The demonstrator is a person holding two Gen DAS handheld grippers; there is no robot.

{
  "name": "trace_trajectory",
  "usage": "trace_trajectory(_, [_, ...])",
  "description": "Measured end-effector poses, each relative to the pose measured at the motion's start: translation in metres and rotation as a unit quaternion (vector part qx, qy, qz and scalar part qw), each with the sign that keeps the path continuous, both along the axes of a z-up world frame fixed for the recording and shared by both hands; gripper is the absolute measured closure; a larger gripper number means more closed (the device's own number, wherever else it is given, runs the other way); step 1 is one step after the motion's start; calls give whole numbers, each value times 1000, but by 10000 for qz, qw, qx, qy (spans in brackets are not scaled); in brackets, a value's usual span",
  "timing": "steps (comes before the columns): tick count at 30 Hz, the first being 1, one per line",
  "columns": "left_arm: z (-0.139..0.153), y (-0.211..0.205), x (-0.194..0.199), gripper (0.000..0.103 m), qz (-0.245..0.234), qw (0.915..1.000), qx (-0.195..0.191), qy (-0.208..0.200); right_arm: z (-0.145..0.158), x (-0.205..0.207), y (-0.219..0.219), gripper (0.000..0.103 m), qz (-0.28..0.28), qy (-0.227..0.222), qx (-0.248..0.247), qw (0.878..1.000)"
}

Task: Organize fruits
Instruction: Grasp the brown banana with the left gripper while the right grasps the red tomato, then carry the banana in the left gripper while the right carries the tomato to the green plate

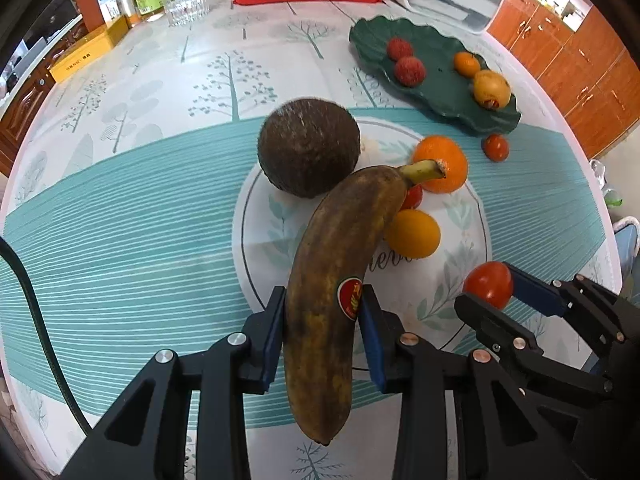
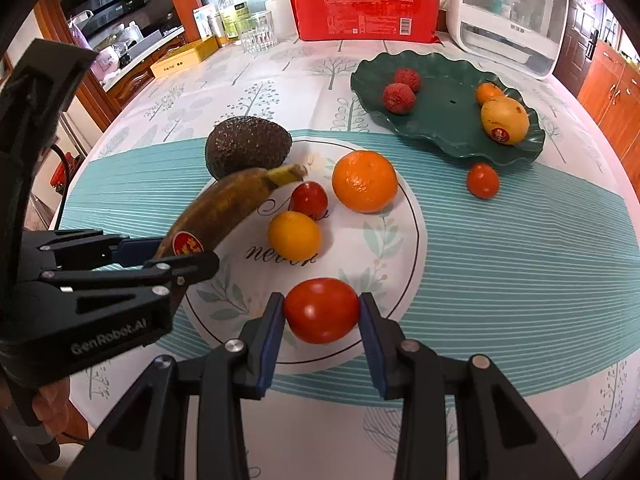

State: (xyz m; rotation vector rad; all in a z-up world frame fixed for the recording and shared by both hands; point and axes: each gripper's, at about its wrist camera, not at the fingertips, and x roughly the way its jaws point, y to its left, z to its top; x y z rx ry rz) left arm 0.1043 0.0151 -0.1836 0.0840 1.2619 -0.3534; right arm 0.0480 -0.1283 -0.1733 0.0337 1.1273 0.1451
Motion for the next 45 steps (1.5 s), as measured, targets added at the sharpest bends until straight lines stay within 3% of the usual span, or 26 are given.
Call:
trace_trajectory(13, [51, -17, 19, 70, -34, 9999, 51, -124, 51, 19, -23, 66, -34, -347, -9, 9994])
trace_trajectory(32, [158, -121, 114, 69, -406, 9942, 19, -996, 171, 133, -126, 66, -182, -1036, -130, 9944])
trace_trajectory(38, [168, -148, 150, 69, -324, 9933, 67, -1104, 172, 178, -154, 66, -237, -943, -86, 9952])
trace_trajectory(45, [132, -170, 184, 69, -207, 9972, 63, -719, 127, 219, -170, 66, -229, -489, 6, 9985])
